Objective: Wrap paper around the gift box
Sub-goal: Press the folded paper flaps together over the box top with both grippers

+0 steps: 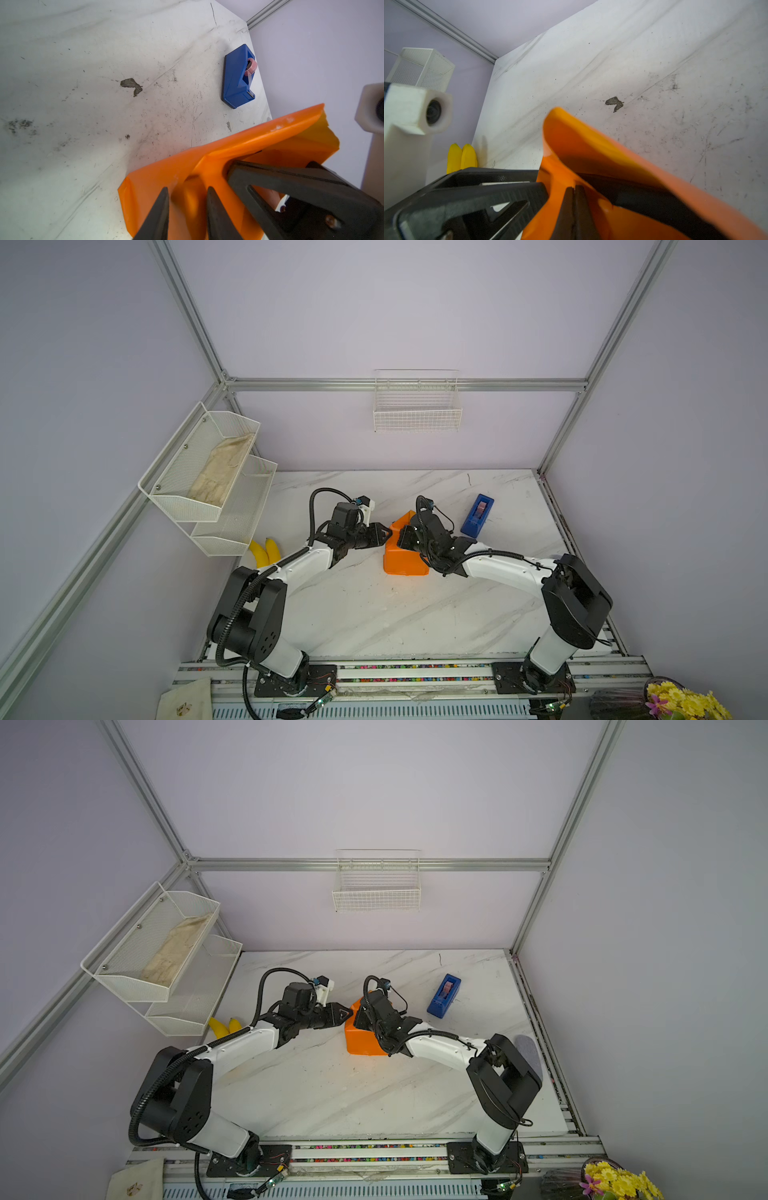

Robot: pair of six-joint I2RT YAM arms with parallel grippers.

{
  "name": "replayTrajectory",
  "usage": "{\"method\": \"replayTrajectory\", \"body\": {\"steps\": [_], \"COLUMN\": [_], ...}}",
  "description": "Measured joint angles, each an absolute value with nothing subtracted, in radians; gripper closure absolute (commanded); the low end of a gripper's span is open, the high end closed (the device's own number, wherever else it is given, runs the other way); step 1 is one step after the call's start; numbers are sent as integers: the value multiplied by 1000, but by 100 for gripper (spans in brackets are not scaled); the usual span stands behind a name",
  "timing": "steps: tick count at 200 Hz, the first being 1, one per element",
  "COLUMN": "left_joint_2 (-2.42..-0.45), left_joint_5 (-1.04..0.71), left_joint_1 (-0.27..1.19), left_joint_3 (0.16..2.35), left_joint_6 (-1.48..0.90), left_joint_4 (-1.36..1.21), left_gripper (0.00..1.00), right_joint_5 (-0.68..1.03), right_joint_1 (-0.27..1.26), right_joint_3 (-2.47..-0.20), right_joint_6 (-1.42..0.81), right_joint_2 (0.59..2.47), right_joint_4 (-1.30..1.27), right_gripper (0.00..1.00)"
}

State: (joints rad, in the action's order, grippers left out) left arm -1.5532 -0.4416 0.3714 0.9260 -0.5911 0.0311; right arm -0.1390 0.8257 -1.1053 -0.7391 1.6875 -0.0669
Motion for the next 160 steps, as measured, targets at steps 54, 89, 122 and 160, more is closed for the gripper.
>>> {"method": "replayTrajectory", "body": {"steps": [54,89,122,160], "left_joint_2": [-1588,-1607,-1621,-1621], "left_joint_5": [-442,-441,-442,-436], "left_joint_1": [366,366,366,366], "left_joint_3": [954,975,991,993], "left_joint_6": [-615,-627,-637,-644], "left_joint_4": [20,22,23,24], "left_gripper": [71,73,78,84], "right_joint_5": [-139,-139,-138,-138], "right_joint_1": [826,826,826,826], "right_joint_3": [-1102,-1101,-1101,-1100], "right_joint_6": [-739,-739,-739,-739], "right_joint_2": [1687,1687,1687,1687], "right_joint_4": [-73,-75,-75,-75], "right_gripper": [100,100,100,100]}}
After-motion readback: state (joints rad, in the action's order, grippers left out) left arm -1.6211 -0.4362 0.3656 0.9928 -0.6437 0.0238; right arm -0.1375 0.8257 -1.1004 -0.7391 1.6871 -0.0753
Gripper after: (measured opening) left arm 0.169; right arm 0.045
